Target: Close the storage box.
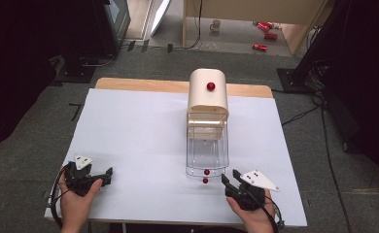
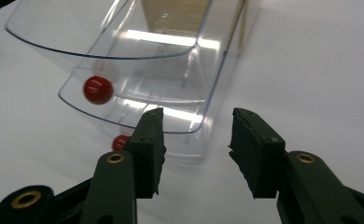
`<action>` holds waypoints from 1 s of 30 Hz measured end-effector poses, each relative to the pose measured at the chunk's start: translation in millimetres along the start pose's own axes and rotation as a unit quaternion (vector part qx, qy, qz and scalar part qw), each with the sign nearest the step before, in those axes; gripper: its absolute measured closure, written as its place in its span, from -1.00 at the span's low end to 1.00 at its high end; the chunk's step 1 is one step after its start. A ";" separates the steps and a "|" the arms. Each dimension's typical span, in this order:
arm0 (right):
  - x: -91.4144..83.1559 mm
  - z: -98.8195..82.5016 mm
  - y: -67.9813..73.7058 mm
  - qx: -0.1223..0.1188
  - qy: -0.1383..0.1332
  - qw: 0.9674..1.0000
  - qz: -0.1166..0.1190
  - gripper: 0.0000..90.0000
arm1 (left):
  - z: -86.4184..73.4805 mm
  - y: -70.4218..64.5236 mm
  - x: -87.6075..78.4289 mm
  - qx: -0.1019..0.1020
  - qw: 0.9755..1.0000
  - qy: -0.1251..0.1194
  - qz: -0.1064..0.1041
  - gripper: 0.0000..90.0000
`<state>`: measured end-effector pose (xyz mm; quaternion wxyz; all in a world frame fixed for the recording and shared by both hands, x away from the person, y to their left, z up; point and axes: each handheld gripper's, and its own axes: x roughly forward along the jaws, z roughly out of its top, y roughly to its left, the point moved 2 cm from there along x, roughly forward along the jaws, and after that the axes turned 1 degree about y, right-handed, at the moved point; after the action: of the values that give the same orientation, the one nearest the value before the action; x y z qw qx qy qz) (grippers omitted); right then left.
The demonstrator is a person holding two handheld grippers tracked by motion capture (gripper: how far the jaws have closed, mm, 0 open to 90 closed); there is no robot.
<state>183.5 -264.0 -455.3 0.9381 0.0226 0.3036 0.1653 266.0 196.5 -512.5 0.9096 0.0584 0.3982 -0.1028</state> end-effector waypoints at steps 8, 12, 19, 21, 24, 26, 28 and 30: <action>2.7 2.8 15.2 0.005 -0.001 1.000 0.027 0.36 | 0.0 0.0 0.0 0.000 1.000 0.000 0.000 -0.96; 4.9 2.9 21.4 0.007 0.003 0.999 0.036 0.40 | 0.0 -0.1 0.1 -0.001 1.000 -0.001 0.000 -0.96; 10.2 3.9 32.6 0.000 0.004 0.999 0.040 0.54 | 0.0 0.0 0.0 0.000 1.000 0.000 0.000 -0.96; 11.7 4.1 35.5 0.000 0.004 0.999 0.046 0.55 | 0.0 0.0 0.0 0.000 1.000 0.000 0.000 -0.96; 13.3 4.7 39.0 -0.001 0.003 0.999 0.046 0.55 | 0.0 0.0 0.0 0.000 1.000 0.000 0.000 -0.96; 15.4 4.9 42.3 0.001 0.004 0.999 0.047 0.55 | 0.0 -0.1 0.1 -0.001 1.000 0.000 0.000 -0.96; 17.0 4.8 44.3 0.000 0.005 0.999 0.047 0.55 | 0.0 -0.1 0.1 -0.001 1.000 0.000 0.000 -0.96; 18.6 4.7 46.0 -0.001 0.005 0.999 0.048 0.56 | 0.0 0.0 0.0 0.000 1.000 0.000 0.000 -0.96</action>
<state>186.7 -214.3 -455.4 0.9276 0.0354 0.3068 0.2103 266.0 196.5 -512.5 0.9096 0.0582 0.3983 -0.1029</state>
